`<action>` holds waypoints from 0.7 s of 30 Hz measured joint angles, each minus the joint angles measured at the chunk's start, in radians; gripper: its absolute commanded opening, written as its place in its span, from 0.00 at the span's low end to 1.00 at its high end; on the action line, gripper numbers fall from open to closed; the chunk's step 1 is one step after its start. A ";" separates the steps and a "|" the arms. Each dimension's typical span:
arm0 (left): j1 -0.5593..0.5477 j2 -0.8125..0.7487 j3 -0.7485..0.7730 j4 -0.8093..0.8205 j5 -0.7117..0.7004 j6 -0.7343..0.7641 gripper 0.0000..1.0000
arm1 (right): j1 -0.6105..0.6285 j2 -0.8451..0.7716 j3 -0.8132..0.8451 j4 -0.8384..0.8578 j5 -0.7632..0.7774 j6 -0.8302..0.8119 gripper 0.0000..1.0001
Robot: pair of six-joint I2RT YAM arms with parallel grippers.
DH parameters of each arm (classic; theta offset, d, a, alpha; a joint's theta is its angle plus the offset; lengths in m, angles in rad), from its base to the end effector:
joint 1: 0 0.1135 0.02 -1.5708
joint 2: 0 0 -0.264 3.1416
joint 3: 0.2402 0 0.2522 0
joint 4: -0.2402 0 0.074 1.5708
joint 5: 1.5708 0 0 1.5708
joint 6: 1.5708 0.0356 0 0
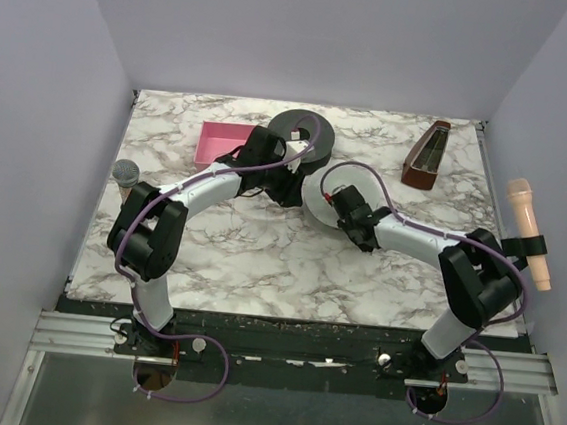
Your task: Wrap the cables
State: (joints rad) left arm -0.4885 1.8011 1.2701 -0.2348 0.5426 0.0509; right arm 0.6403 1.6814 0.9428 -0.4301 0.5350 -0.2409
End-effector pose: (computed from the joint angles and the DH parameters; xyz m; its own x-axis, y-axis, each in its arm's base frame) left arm 0.3421 -0.2026 0.2258 -0.5741 0.3544 -0.7381 0.7608 0.5642 -0.3208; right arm 0.2607 0.1716 0.1590 -0.6322 -0.7269 -0.2681 -0.5198 0.6545 -0.5490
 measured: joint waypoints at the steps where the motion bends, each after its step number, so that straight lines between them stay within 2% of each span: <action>1: 0.000 0.000 0.000 0.000 0.000 0.002 0.52 | -0.005 -0.003 0.000 0.004 0.002 0.004 0.45; 6: 0.000 0.000 0.000 -0.002 0.000 0.010 0.52 | -0.027 -0.100 -0.023 0.003 -0.038 0.054 0.45; 12: 0.000 0.016 0.002 -0.003 -0.010 0.010 0.52 | -0.032 -0.283 -0.028 -0.004 -0.243 0.113 0.48; 21: 0.006 0.023 0.013 -0.018 -0.025 0.020 0.52 | -0.091 -0.369 -0.028 -0.005 -0.476 0.182 0.55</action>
State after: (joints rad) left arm -0.4828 1.8240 1.2831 -0.2523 0.5179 0.0708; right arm 0.5495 1.3121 0.9150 -0.4347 0.0589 -0.0593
